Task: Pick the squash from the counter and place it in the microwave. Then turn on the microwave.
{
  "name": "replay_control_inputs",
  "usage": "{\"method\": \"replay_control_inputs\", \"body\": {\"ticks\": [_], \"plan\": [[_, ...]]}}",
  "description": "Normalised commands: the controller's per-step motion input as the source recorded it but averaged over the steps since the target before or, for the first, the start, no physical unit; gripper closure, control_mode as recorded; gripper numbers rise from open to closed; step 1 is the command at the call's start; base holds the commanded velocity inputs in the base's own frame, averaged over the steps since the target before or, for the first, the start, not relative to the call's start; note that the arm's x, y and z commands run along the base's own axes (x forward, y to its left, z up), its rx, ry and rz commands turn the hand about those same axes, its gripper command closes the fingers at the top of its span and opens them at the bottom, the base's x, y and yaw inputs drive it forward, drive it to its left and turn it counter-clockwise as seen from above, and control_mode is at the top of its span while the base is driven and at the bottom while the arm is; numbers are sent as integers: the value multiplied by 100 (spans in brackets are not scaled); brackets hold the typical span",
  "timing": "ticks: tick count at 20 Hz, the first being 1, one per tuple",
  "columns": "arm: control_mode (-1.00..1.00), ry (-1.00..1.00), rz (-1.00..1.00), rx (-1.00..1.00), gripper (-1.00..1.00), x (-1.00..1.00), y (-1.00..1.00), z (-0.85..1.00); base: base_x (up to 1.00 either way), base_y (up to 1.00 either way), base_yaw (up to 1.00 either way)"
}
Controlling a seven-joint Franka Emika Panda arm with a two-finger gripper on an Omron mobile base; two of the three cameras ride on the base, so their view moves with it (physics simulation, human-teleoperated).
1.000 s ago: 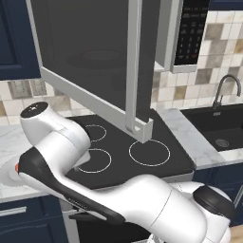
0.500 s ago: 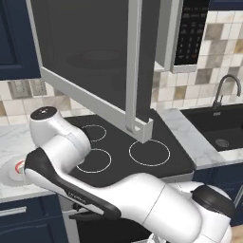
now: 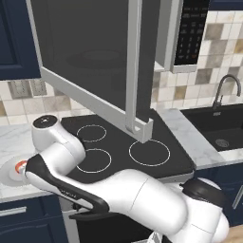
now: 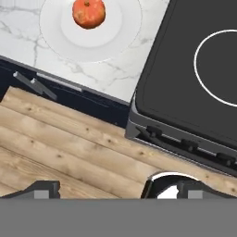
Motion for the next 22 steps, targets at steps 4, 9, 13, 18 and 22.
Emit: {"method": "replay_control_inputs", "body": {"ticks": [4,9,13,18,22], "plan": [[-100,-5,0,0,-100,43,20,-18,0,0,0],[-100,-2,0,0,-100,38,31,-23,0,0,0],[-100,-1,0,0,-100,47,26,-16,0,0,0],[-100,0,0,0,-100,49,28,-17,0,0,0],[-100,-1,0,0,-100,38,39,-26,0,0,0]]}}
